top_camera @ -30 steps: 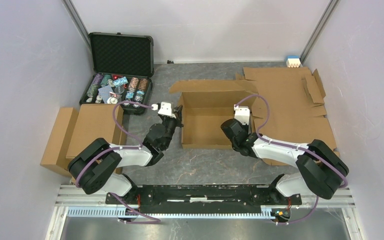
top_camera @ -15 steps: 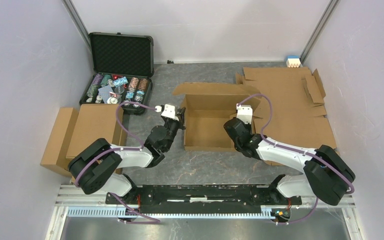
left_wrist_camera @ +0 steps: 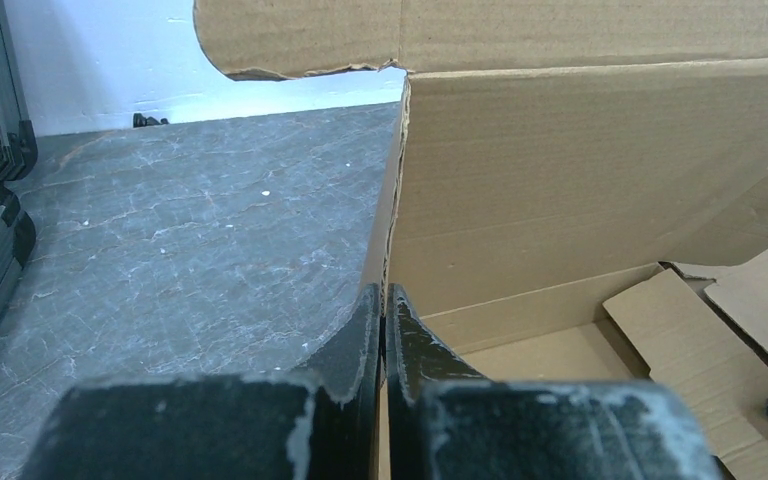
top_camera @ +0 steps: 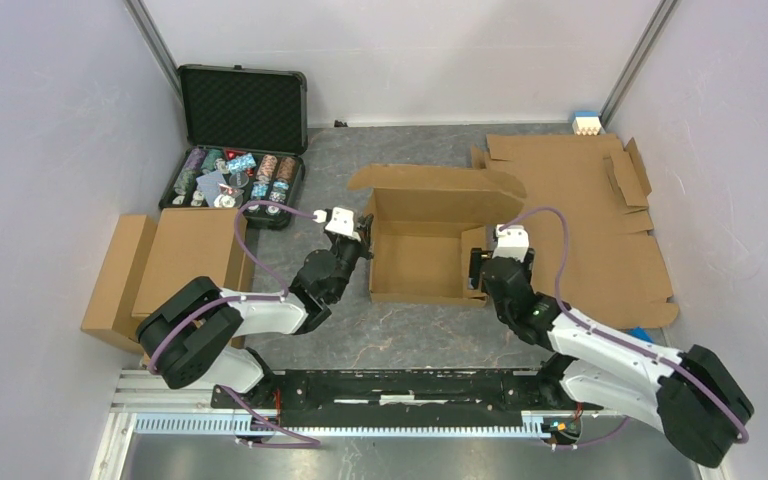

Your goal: Fold the paper box

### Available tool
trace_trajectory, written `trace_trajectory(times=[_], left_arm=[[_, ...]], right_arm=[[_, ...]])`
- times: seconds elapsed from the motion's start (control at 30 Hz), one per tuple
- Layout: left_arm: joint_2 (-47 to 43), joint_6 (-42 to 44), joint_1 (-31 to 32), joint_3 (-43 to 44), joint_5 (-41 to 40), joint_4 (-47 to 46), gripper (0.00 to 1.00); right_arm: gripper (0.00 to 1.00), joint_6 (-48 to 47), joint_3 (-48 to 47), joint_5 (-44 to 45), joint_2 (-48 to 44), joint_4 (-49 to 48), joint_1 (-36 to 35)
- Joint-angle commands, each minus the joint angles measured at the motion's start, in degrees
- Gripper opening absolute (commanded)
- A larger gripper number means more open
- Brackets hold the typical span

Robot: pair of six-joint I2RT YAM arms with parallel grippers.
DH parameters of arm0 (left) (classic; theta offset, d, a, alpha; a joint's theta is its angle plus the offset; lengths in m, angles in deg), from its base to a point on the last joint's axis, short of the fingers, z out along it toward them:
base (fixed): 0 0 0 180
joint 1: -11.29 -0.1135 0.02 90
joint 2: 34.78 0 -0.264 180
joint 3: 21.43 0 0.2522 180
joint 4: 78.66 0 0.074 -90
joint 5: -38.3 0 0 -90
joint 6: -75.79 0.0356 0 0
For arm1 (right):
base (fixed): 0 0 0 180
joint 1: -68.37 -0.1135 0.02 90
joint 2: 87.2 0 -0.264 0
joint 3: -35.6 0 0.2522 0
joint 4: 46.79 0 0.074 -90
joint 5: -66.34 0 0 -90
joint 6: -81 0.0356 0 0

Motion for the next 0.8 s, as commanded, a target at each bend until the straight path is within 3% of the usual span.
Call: trace_trajectory(times=[0.0, 0.17, 0.33, 0.47, 0.6, 0.67, 0.77], left_arm=[[-0.8, 2.3, 0.6, 1.3, -0.4, 2.0, 0.02], [-0.5, 1.9, 0.7, 1.9, -0.6, 3.3, 0.02], [-0.3, 1.2, 0.7, 1.9, -1.0, 3.3, 0.02], [-0.4, 1.1, 0.7, 2.2, -1.1, 4.2, 0.02], [-0.2, 0.9, 0.7, 2.1, -1.4, 4.2, 0.02], [-0.1, 0.4, 0.7, 2.2, -1.1, 4.3, 0.02], [-0.6, -0.6, 0.7, 2.4, -0.4, 5.1, 0.02]], right_arm=[[0.88, -4.6, 0.7, -1.2, -6.1, -3.4, 0.4], [0.94, -10.0, 3.7, -1.4, -16.3, -6.8, 1.3], [0.94, -14.8, 3.7, 5.2, -24.0, -8.8, 1.8], [0.93, -25.0, 1.0, -3.8, -26.0, -13.5, 4.0], [0.98, -26.4, -9.6, -5.4, -20.3, -2.4, 6.0], [0.98, -29.2, -10.2, -9.4, -19.5, -3.5, 9.5], [0.98, -28.0, -10.3, -22.1, -17.9, -5.6, 18.4]])
